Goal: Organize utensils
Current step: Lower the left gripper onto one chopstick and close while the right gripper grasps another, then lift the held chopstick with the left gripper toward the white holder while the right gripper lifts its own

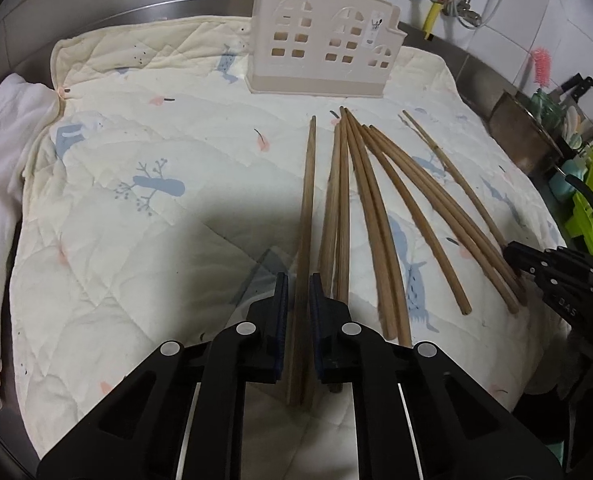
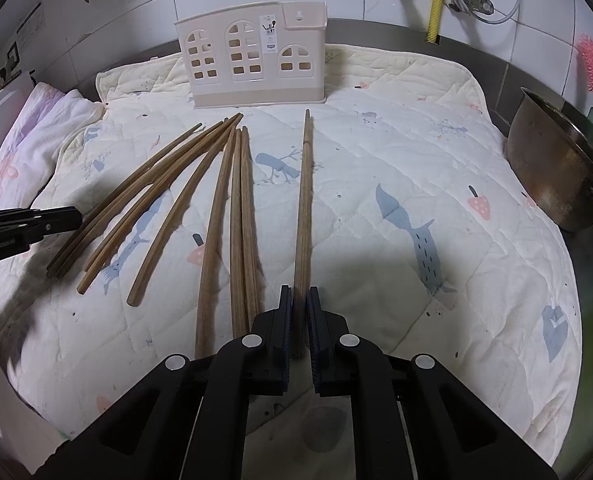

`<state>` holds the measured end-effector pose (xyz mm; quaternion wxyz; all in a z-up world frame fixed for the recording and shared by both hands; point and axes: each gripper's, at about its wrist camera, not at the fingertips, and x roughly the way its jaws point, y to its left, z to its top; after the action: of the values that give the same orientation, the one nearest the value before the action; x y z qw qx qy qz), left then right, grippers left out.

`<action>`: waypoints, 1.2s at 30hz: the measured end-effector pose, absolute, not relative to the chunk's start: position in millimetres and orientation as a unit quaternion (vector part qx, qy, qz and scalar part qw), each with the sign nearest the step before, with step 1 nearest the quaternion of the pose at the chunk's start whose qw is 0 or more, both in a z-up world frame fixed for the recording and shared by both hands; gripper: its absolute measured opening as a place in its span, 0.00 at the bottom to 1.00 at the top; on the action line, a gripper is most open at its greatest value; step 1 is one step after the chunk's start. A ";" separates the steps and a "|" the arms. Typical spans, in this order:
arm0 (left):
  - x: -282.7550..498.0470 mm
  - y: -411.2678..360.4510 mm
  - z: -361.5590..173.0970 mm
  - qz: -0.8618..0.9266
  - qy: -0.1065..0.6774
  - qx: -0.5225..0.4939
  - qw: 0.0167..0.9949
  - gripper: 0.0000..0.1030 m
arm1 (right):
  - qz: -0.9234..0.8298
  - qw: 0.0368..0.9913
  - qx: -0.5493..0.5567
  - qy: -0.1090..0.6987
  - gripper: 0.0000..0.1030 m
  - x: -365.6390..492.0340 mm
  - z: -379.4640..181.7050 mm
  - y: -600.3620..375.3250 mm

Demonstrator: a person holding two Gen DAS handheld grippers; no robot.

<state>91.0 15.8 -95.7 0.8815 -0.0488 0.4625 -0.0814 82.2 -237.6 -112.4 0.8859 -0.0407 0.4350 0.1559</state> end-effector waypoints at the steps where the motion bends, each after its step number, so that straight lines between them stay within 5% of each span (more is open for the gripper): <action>1: 92.2 15.3 -97.3 -0.081 0.465 -0.048 0.880 0.08 | 0.156 0.886 -0.041 0.435 0.08 82.6 -112.7 -237.5; 25: 91.3 15.5 -100.3 -0.067 0.466 -0.059 0.880 0.05 | 0.154 0.890 -0.032 0.427 0.07 80.7 -112.5 -238.5; 36: 82.7 15.1 -52.6 -0.078 0.426 -0.046 0.900 0.05 | 0.149 0.922 -0.036 0.356 0.07 73.8 -58.7 -244.9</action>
<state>82.7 15.1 -52.6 0.9005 -0.0458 0.4255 -0.0775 73.8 -244.9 -58.7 0.9217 -0.0357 0.3563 0.1489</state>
